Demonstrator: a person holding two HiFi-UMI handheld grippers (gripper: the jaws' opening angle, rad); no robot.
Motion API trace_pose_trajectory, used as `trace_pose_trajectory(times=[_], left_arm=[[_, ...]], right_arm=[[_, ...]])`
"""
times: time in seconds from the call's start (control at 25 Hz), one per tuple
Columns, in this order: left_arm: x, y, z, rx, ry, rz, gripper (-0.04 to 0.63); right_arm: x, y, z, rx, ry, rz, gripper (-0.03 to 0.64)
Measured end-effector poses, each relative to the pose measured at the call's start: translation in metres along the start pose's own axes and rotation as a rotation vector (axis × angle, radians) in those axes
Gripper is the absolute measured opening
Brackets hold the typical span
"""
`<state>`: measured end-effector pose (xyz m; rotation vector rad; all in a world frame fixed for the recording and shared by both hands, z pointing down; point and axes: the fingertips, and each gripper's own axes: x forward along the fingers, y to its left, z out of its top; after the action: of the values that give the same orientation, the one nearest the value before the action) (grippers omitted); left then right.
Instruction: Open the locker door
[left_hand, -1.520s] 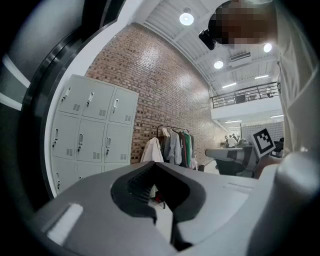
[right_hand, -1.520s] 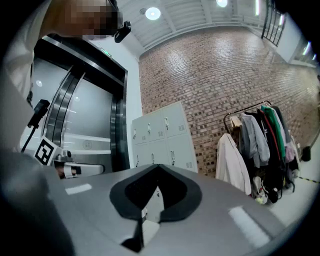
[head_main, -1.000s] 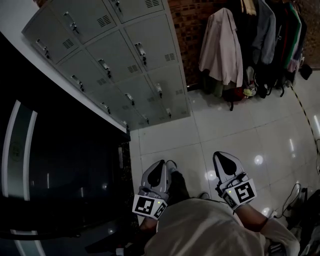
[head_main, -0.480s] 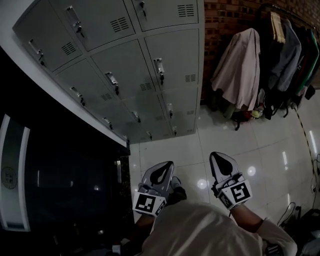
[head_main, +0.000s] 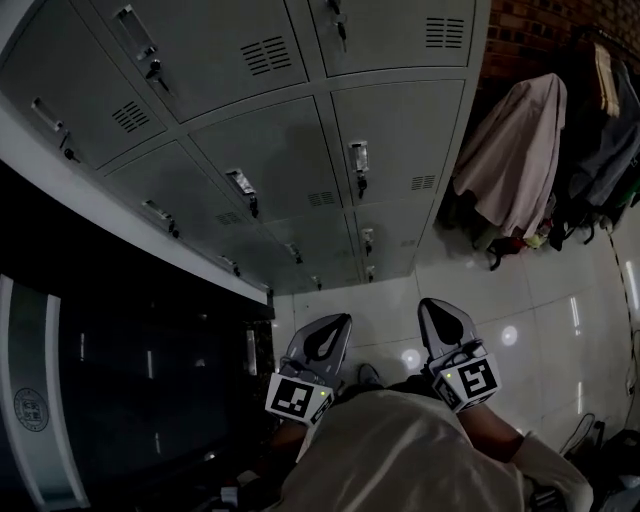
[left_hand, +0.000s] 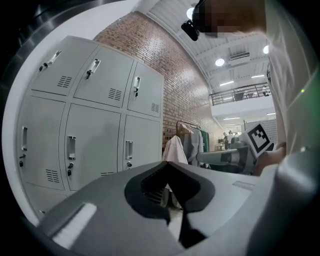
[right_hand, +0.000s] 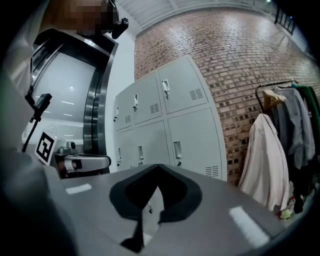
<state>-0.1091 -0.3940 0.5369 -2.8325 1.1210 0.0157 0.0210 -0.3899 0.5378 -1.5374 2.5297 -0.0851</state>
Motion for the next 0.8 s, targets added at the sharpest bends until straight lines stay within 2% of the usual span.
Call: trace_pose_trajectory(times=[0.08, 0.2, 0.36, 0.52, 0.64, 0.72, 0.8], left_arm=[[0.013, 0.015, 0.001, -0.003, -0.050, 0.006, 0.069], [0.034, 0.030, -0.004, -0.022, -0.054, 0.023, 0.069], [0.058, 0.041, -0.002, -0.044, -0.056, 0.067, 0.069], [0.070, 0.051, -0.004, -0.063, -0.057, 0.097, 0.069], [0.073, 0.064, -0.023, -0.068, -0.036, 0.133, 0.069], [0.070, 0.068, -0.037, -0.088, -0.033, 0.152, 0.069], [0.068, 0.070, -0.057, -0.110, -0.020, 0.164, 0.071]], right_arm=[[0.011, -0.005, -0.002, -0.001, 0.034, 0.000, 0.002], [0.022, -0.021, -0.008, -0.006, 0.113, 0.000, 0.002], [0.039, -0.047, -0.012, -0.027, 0.088, 0.022, 0.002], [0.061, -0.065, -0.033, -0.094, 0.047, 0.059, 0.002], [0.086, -0.074, -0.087, -0.095, 0.093, 0.084, 0.003], [0.106, -0.081, -0.136, -0.085, 0.151, 0.103, 0.070], [0.131, -0.092, -0.190, -0.080, 0.214, 0.112, 0.101]])
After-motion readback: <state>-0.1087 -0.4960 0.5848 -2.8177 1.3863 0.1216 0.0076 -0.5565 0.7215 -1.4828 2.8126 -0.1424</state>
